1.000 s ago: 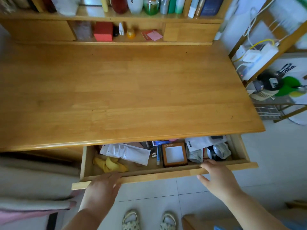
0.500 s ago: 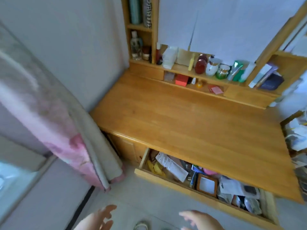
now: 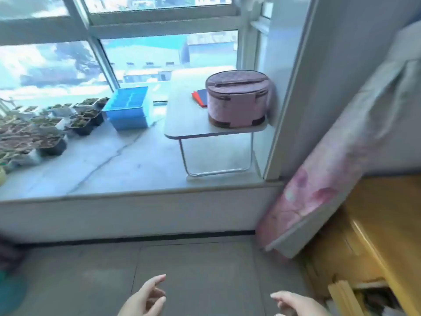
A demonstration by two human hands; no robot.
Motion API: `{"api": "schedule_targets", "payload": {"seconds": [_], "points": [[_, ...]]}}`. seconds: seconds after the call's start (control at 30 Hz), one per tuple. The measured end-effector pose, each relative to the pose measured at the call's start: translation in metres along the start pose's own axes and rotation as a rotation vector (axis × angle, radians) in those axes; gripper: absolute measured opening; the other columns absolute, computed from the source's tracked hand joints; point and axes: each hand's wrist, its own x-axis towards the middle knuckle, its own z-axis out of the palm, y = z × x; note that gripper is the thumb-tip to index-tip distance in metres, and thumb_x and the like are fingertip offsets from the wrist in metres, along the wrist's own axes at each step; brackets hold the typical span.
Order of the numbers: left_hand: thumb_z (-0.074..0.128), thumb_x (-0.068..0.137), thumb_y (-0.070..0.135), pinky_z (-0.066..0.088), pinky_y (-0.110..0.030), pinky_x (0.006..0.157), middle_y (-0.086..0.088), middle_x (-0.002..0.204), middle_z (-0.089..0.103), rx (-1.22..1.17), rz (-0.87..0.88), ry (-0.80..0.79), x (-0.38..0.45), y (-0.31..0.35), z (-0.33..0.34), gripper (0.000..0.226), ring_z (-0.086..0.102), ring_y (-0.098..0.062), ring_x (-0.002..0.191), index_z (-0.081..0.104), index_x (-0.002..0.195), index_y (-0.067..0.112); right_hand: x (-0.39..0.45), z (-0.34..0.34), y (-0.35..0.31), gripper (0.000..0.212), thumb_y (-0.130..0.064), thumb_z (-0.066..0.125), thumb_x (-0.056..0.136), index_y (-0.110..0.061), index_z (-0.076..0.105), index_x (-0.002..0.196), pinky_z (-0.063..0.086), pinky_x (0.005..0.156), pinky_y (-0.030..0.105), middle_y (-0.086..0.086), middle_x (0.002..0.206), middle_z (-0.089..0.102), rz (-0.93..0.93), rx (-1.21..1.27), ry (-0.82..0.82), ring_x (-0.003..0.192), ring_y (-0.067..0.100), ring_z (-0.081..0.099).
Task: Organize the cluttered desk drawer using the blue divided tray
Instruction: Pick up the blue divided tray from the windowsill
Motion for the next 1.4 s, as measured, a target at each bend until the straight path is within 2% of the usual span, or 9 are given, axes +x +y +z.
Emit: {"api": "schedule_targets", "payload": {"seconds": [0.1,0.17,0.37,0.57,0.63,0.77,0.93,1.13,1.4], "points": [[0.066,0.082,0.005,0.051,-0.024,0.08,-0.002,0.084,0.07,-0.189,-0.06,0.14,-0.009,-0.059,-0.038,0.042,0.067,-0.006,0.065,0.059,0.105,0.038,0.045,0.0,-0.091,0.023,-0.048,0.061,0.084,-0.05,0.053,0.106,0.04,0.081,0.003,-0.024,0.098,0.061,-0.072,-0.051,0.068,0.082,-0.011,0.057],[0.065,0.081,-0.001,0.05,-0.023,0.074,-0.008,0.082,0.069,-0.264,-0.117,0.236,-0.012,-0.103,-0.066,0.039,0.065,-0.008,0.061,0.06,0.106,0.029,0.068,0.015,-0.155,0.024,-0.054,0.061,0.08,-0.058,0.047,0.099,0.04,0.08,0.003,-0.029,0.096,0.061,-0.159,-0.127,0.015,0.085,-0.009,0.058],[0.063,0.083,0.002,0.05,-0.024,0.069,-0.008,0.084,0.069,-0.306,-0.183,0.239,0.014,-0.209,-0.176,0.037,0.068,-0.019,0.068,0.062,0.104,0.033,0.139,0.088,-0.287,0.03,-0.052,0.059,0.085,-0.055,0.05,0.113,0.04,0.083,0.01,-0.031,0.101,0.058,-0.239,-0.197,0.016,0.088,-0.01,0.054],[0.057,0.089,0.0,0.05,-0.018,0.062,-0.006,0.09,0.068,-0.321,-0.186,0.247,0.056,-0.255,-0.259,0.037,0.067,-0.019,0.071,0.059,0.108,0.032,0.174,0.11,-0.348,0.023,-0.038,0.065,0.085,-0.049,0.058,0.103,0.048,0.079,0.019,-0.022,0.09,0.066,-0.157,-0.143,0.024,0.081,-0.003,0.061],[0.056,0.09,-0.001,0.05,-0.015,0.061,-0.007,0.091,0.068,-0.364,-0.18,0.262,0.079,-0.257,-0.268,0.036,0.066,-0.017,0.072,0.059,0.11,0.029,0.19,0.111,-0.354,0.021,-0.033,0.067,0.084,-0.046,0.061,0.1,0.05,0.078,0.022,-0.016,0.087,0.068,-0.1,-0.108,0.043,0.077,-0.001,0.062],[0.053,0.091,0.001,0.05,-0.028,0.07,-0.003,0.093,0.068,-0.398,-0.175,0.24,0.132,-0.249,-0.284,0.037,0.066,-0.019,0.079,0.056,0.111,0.032,0.24,0.114,-0.368,0.019,-0.03,0.067,0.085,-0.043,0.063,0.098,0.049,0.077,0.021,-0.013,0.085,0.069,-0.056,-0.101,0.005,0.075,-0.002,0.062],[0.052,0.091,0.0,0.05,-0.027,0.068,-0.003,0.093,0.068,-0.369,-0.212,0.223,0.204,-0.229,-0.333,0.037,0.066,-0.014,0.075,0.056,0.114,0.029,0.335,0.099,-0.411,0.019,-0.032,0.063,0.086,-0.043,0.062,0.102,0.042,0.066,0.007,-0.018,0.086,0.067,-0.083,-0.042,-0.011,0.076,-0.009,0.058],[0.052,0.093,0.006,0.053,-0.026,0.07,0.006,0.094,0.068,-0.295,-0.107,0.225,0.312,-0.197,-0.401,0.037,0.067,-0.004,0.075,0.053,0.113,0.037,0.42,0.067,-0.463,0.019,-0.034,0.06,0.088,-0.047,0.057,0.101,0.043,0.066,0.014,-0.022,0.088,0.064,-0.054,0.084,0.02,0.077,-0.011,0.057],[0.05,0.095,0.005,0.051,-0.026,0.064,0.0,0.092,0.066,-0.334,0.024,0.088,0.471,-0.162,-0.463,0.031,0.064,-0.012,0.072,0.055,0.112,0.031,0.463,0.049,-0.493,0.018,-0.029,0.059,0.09,-0.042,0.059,0.102,0.046,0.067,0.017,-0.017,0.091,0.064,0.141,0.23,0.16,0.08,0.001,0.061]]}}
